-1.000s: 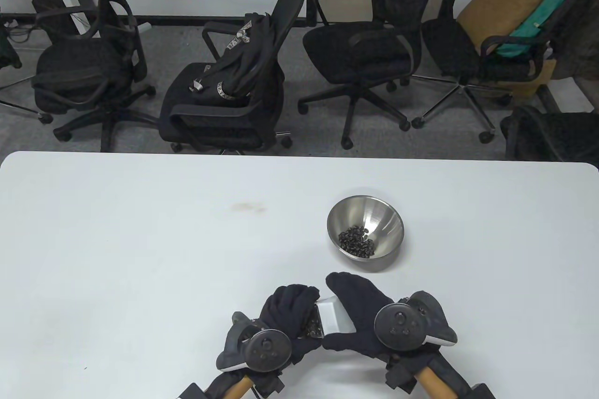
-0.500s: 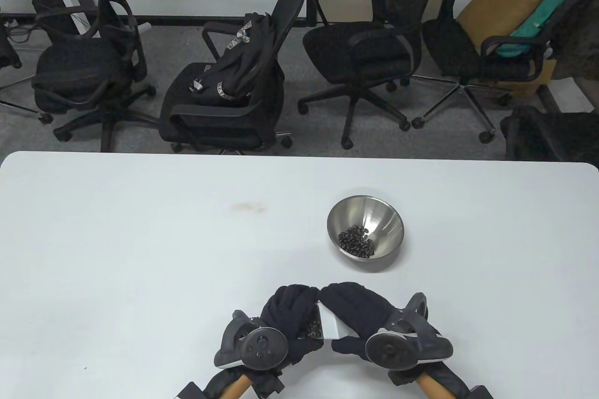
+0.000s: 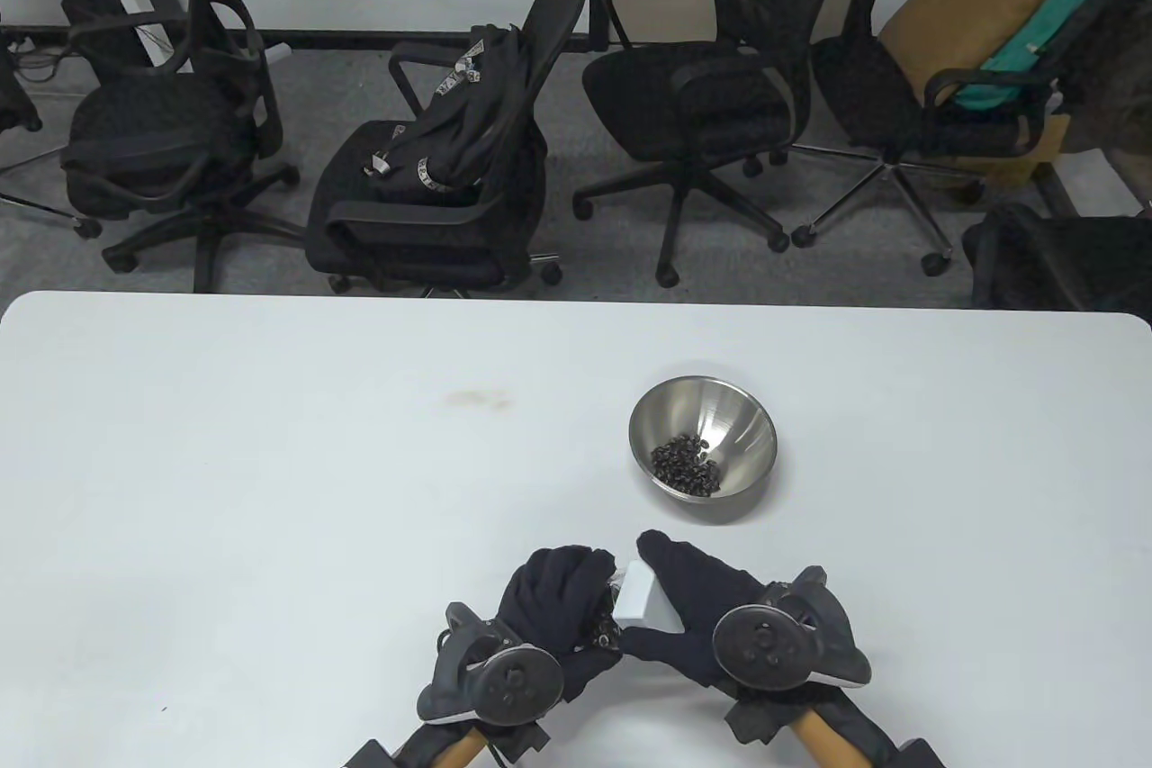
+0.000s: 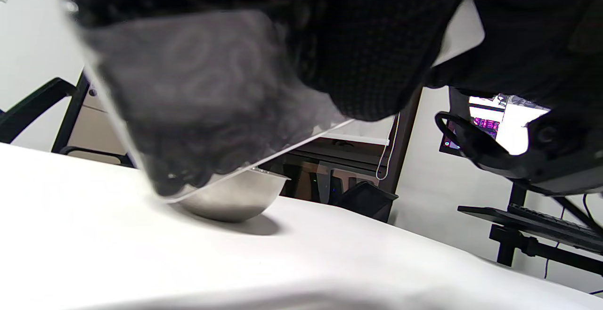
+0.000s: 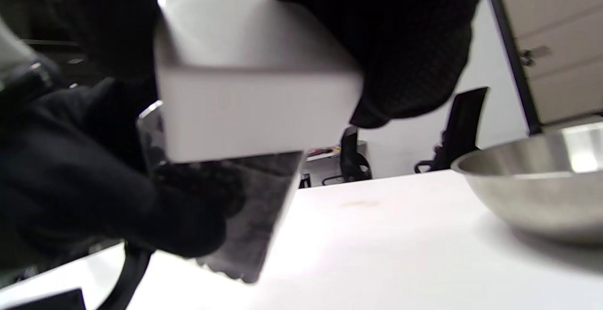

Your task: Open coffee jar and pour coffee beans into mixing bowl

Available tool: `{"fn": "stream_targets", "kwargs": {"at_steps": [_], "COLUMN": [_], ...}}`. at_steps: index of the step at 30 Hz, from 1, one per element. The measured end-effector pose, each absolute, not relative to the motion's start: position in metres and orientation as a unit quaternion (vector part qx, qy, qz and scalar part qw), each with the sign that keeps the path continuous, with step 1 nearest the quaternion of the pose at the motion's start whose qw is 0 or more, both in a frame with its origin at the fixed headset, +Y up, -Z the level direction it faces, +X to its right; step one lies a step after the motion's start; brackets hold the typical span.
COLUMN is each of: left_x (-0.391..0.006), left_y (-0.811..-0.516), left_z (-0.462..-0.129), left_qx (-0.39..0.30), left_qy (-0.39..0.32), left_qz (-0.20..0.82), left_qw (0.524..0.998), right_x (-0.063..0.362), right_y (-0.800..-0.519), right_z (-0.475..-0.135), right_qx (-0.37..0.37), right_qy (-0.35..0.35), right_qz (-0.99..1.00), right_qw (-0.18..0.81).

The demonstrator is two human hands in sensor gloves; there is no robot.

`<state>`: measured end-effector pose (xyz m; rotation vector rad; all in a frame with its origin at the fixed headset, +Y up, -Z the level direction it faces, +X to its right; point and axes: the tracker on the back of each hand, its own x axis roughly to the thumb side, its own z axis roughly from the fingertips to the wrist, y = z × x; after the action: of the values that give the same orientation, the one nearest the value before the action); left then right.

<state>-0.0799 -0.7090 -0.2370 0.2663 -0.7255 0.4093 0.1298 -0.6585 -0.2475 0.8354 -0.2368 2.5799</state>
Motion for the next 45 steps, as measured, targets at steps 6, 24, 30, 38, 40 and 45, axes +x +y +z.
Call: {"fn": "stream_targets", "kwargs": {"at_steps": [6, 24, 30, 38, 40, 45], "left_x": [-0.077, -0.083, -0.083, -0.08, -0.079, -0.076], "left_y": [-0.708, -0.709, -0.71, -0.709, -0.708, -0.706], "left_z": [-0.233, -0.242, -0.243, -0.24, -0.238, -0.234], "left_qx": [0.151, 0.108, 0.092, 0.103, 0.11, 0.132], "left_qy": [-0.34, -0.341, -0.367, -0.371, -0.371, -0.366], "left_qz": [0.177, 0.21, 0.223, 0.209, 0.202, 0.183], "left_qw": [0.911, 0.91, 0.898, 0.899, 0.9, 0.903], "right_x": [0.132, 0.135, 0.123, 0.125, 0.125, 0.131], "right_y": [-0.662, -0.653, -0.66, -0.659, -0.659, -0.66], "right_z": [-0.251, -0.246, -0.237, -0.237, -0.238, -0.244], "right_qx": [0.241, 0.401, 0.426, 0.416, 0.406, 0.354], "right_qy": [-0.057, -0.058, -0.099, -0.121, -0.121, -0.104], "right_qz": [0.931, 0.904, 0.896, 0.897, 0.901, 0.915], "right_qw": [0.269, 0.139, 0.071, 0.086, 0.097, 0.166]}}
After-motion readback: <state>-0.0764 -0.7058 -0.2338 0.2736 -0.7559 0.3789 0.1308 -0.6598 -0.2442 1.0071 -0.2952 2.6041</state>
